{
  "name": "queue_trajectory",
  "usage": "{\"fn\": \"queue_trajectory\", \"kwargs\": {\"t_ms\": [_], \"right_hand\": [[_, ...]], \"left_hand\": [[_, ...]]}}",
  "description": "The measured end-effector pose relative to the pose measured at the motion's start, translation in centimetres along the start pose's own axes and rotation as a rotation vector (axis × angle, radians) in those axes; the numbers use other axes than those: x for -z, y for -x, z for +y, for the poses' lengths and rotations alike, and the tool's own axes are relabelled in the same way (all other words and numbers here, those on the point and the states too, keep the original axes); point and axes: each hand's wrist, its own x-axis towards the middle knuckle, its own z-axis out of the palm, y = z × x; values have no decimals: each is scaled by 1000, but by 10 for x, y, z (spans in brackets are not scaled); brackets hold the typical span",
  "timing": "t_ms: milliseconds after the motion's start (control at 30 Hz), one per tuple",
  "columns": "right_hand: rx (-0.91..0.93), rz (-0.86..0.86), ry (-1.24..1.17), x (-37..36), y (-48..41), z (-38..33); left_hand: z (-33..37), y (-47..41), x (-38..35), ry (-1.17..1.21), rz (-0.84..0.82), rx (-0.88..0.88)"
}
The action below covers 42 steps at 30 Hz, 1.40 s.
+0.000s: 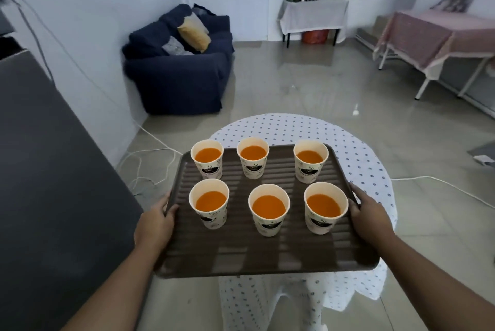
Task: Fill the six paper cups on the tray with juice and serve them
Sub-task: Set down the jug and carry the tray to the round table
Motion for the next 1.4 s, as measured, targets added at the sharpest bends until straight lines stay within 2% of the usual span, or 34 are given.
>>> {"fn": "queue_trajectory", "kwargs": {"t_ms": [233, 767, 1000, 1267, 1400], "right_hand": [[-145, 47, 21, -21, -63, 8], [-232, 56, 86, -62, -229, 40], [-269, 48, 190, -76, -258, 40], [-347, -40, 315, -85, -267, 46], [-375, -74, 380, -87, -270, 44]], "left_hand": [[32, -96, -55, 21, -79, -62], [102, -232, -171, -18, -109, -64], [112, -264, -197, -53, -136, -83], [110, -271, -213, -92, -151, -119], [106, -274, -216, -193, -160, -114]]}}
